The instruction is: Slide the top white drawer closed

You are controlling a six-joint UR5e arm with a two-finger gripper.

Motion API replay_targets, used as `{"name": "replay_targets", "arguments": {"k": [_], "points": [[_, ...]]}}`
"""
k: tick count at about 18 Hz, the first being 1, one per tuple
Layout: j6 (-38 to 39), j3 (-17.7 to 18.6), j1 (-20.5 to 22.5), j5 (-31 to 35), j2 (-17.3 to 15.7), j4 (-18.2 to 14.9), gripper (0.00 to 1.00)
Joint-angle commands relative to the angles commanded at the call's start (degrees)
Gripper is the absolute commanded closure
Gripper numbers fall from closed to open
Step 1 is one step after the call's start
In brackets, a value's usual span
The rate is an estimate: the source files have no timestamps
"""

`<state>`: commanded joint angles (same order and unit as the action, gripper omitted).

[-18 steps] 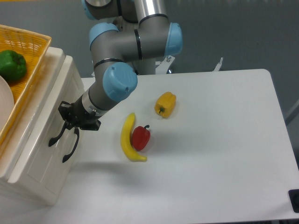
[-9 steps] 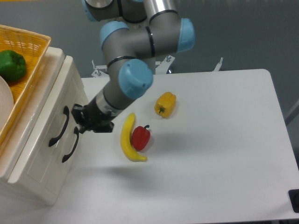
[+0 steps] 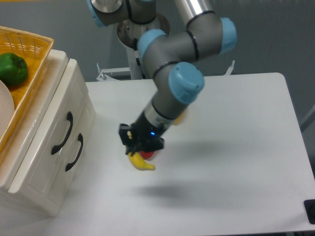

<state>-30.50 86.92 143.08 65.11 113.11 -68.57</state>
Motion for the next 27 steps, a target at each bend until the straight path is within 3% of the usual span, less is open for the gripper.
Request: {"name": "replay_targets", "arguments": {"k": [2,4,5,6,12,17,21,27], "points": [[-0.96,-0.09,1.67,0.45,1.58,2.2,0.56],[-3.94,-0.09,3.17,0.63,2.9,3.17,0.4],[-5.26,-0.17,4.22,0.72,3.26,3.26,0.16],[-6.32,-0.44,5.53,0.72,3.35,3.53,0.0],[-10.79,-3.69,9.14,1.07,5.01,4.14,0.0],[-31.07,-3.52,13.36,3.52,5.1,5.46,0.0],[-47.25,-3.6,14.86,10.36,5.02,5.37,0.0],[-57.39,-7.9,15.91,19.78,6.33,3.98,0.0]]}}
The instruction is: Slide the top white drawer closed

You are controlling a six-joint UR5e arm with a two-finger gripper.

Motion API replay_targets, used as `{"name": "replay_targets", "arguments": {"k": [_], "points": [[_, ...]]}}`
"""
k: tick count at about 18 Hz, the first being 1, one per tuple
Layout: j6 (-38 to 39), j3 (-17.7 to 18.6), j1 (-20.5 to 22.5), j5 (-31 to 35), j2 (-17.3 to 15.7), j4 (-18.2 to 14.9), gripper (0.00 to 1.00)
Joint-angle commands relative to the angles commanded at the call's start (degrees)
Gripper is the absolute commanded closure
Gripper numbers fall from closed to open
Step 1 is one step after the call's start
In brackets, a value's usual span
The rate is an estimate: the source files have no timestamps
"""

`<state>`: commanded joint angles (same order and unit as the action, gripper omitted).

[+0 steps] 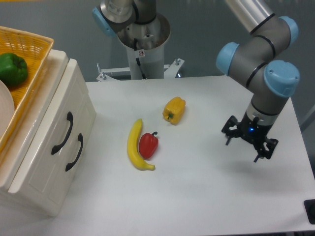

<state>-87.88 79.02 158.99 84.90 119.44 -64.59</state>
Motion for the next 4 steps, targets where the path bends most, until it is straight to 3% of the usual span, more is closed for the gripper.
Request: {"name": "replay_targets", "arguments": {"k": [4], "points": [[-3.87,-9.38,1.94,2.02,3.42,-11.06,0.0]]}}
